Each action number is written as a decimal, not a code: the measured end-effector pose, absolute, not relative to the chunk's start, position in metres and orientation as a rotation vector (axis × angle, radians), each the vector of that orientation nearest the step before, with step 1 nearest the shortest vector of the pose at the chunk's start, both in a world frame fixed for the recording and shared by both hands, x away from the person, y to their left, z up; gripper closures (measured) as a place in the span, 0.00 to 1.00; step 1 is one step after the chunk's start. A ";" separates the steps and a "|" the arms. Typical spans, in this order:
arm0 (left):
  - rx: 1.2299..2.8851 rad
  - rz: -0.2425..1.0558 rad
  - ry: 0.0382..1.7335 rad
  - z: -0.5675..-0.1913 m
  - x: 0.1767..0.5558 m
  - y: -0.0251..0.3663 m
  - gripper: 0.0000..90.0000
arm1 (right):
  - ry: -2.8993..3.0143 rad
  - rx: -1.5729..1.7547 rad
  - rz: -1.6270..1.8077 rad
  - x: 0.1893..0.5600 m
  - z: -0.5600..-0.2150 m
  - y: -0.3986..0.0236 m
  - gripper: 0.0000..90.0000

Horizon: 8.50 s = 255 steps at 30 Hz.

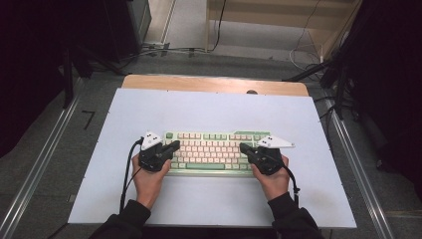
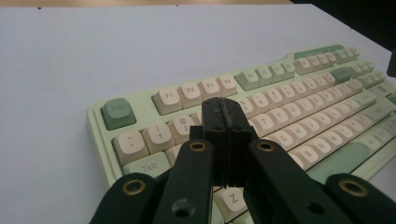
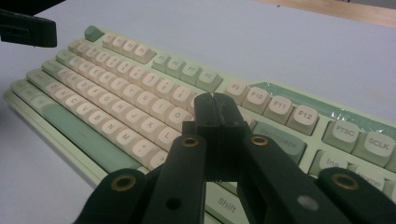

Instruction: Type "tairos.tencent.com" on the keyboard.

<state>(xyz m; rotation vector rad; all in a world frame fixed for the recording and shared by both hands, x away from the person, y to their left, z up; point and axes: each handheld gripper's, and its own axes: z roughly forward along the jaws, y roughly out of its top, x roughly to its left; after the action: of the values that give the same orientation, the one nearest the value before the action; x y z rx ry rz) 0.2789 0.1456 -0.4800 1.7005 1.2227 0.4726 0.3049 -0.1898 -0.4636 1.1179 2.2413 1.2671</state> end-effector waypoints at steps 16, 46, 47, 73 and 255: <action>1.744 0.467 1.203 -0.484 0.283 0.136 1.00 | 2.259 1.101 1.263 0.307 -0.465 -0.180 0.97; 1.818 0.343 1.127 -0.490 0.305 0.094 1.00 | 2.285 1.091 1.253 0.308 -0.468 -0.172 0.97; 1.820 0.341 1.126 -0.491 0.305 0.093 1.00 | 2.286 1.091 1.253 0.308 -0.468 -0.172 0.97; 1.889 0.357 1.154 -0.494 0.313 0.086 1.00 | 2.286 1.083 1.255 0.307 -0.467 -0.172 0.97; 1.766 0.380 1.196 -0.485 0.297 0.116 1.00 | 2.341 1.056 1.230 0.327 -0.471 -0.137 0.97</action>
<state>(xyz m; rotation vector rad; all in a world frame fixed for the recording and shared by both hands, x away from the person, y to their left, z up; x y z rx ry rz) 0.2971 0.1163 -0.4851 1.7656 1.1961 0.3804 0.3271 -0.1370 -0.4708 1.0561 2.3405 1.2304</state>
